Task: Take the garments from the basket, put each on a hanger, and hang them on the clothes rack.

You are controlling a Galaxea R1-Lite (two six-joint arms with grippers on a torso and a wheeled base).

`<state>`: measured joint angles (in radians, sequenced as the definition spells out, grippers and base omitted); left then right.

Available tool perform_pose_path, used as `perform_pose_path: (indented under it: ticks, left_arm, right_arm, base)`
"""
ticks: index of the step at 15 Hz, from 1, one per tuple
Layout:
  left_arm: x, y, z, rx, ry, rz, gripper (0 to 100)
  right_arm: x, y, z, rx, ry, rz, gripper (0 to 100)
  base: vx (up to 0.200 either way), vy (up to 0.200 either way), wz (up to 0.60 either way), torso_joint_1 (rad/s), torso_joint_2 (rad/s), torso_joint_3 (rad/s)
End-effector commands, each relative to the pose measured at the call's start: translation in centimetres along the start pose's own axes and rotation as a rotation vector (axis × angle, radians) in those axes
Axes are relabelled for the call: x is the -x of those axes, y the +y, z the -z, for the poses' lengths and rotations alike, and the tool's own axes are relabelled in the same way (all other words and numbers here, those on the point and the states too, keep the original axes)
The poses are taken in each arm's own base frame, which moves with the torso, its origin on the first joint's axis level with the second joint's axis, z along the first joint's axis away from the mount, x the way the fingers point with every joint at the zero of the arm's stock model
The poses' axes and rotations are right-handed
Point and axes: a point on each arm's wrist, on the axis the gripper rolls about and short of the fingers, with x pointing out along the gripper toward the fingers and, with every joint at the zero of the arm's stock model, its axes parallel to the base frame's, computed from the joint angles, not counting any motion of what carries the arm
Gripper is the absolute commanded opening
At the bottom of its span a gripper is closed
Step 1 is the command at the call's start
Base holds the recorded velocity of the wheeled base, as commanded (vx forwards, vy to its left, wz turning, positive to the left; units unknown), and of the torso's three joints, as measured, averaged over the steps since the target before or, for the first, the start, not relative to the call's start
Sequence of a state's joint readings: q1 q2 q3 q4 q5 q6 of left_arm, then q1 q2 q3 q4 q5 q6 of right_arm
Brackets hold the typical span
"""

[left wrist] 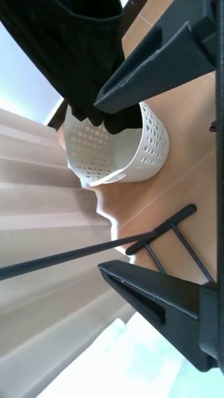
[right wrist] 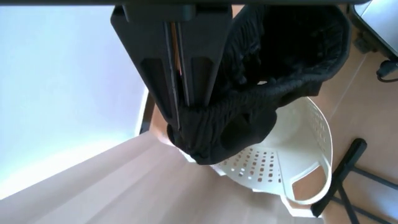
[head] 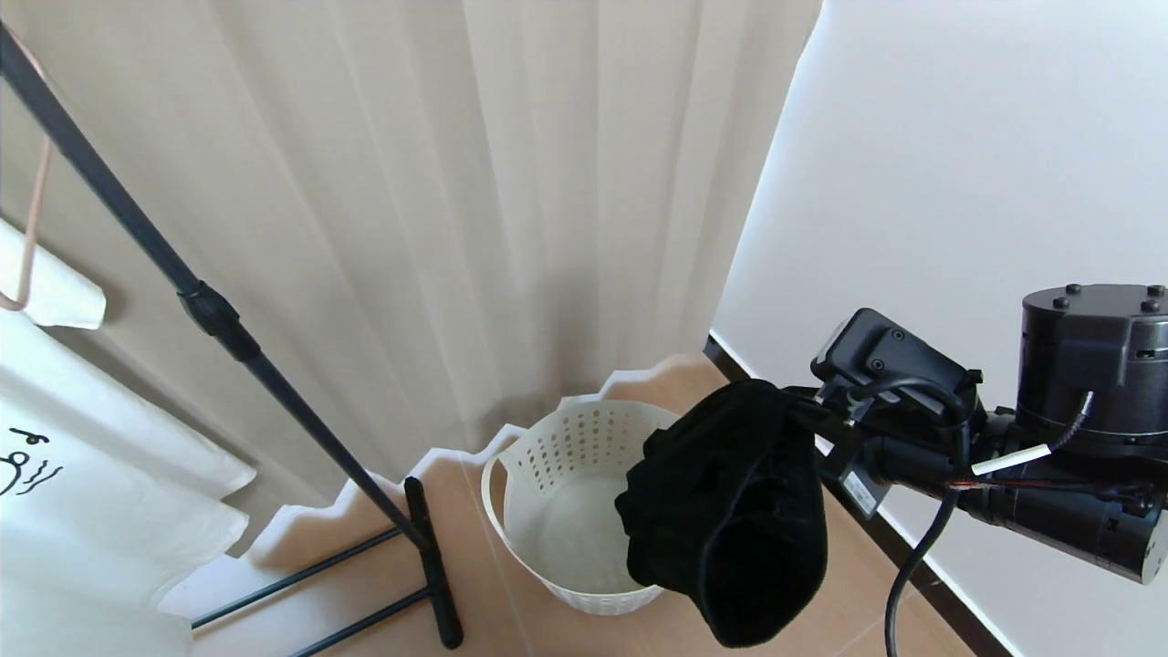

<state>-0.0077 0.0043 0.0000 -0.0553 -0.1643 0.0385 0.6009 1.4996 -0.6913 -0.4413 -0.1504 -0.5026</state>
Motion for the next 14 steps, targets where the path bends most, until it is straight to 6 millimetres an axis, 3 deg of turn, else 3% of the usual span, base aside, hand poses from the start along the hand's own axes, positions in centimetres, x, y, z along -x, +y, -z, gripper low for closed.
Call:
perform_pose_path:
  ticks: [1,9,14]
  left_arm:
    - [0.00,0.00,0.00,0.000,0.000,0.000,100]
    - [0.00,0.00,0.00,0.000,0.000,0.000,100]
    - [0.00,0.00,0.00,-0.001,0.000,0.000,100]
  right_arm:
    - [-0.05,0.11,0.16,0.002,0.006,-0.004,0]
    - [-0.48,0.35,0.36,0.006,0.018,-0.016,0]
    - [-0.65,0.66,0.64,0.014,0.031,-0.026,0]
  base:
    - [0.000,0.000,0.00,0.139,-0.48,-0.144]
    - [0.000,0.000,0.00,0.179,-0.51,-0.132]
    - [0.000,0.000,0.00,0.227,-0.56,-0.291]
